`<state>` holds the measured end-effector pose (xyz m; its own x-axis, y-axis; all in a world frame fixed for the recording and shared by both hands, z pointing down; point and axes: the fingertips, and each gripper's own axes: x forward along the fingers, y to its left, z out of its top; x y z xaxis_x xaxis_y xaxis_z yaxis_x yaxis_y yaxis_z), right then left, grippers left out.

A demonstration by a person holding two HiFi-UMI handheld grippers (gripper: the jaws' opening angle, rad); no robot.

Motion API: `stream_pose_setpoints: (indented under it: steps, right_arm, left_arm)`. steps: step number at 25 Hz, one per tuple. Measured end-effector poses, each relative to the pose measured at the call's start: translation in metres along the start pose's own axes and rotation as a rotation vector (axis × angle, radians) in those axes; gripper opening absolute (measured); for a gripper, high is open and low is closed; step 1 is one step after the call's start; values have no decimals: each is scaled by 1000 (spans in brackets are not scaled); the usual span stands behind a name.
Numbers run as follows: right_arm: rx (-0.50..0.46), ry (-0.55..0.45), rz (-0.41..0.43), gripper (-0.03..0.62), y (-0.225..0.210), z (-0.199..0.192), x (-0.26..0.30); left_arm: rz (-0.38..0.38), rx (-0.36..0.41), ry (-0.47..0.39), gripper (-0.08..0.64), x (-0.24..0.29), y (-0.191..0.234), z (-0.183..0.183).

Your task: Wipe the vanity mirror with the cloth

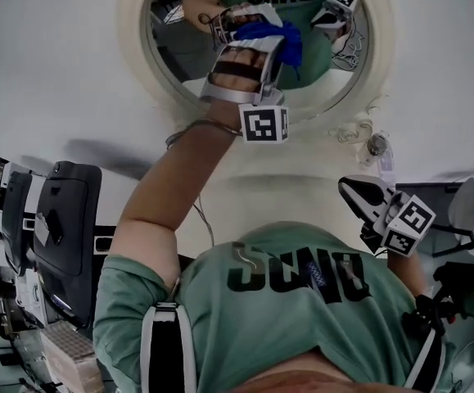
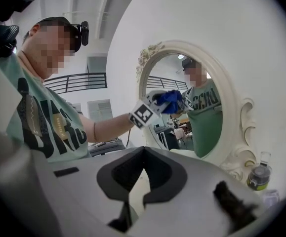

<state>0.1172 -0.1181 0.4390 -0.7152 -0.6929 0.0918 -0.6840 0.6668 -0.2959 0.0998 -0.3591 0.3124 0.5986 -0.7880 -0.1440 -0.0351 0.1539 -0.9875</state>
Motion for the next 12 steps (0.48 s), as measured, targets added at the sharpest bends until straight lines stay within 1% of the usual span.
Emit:
stream_pose_setpoints:
  steps: [2, 5, 9, 12]
  right_arm:
    - [3, 5, -8, 5, -2, 0, -3]
    - [4, 10, -13, 5, -2, -1, -4]
    - [10, 18, -28, 5, -5, -5, -8]
    - [15, 30, -36, 5, -7, -9, -10]
  left_arm:
    - [-96, -16, -8, 75, -9, -68, 10]
    - [-221, -5, -8, 78, -22, -157, 18]
    - [-384, -1, 6, 80, -42, -249, 20]
    - [-527, -47, 14, 81, -56, -302, 20]
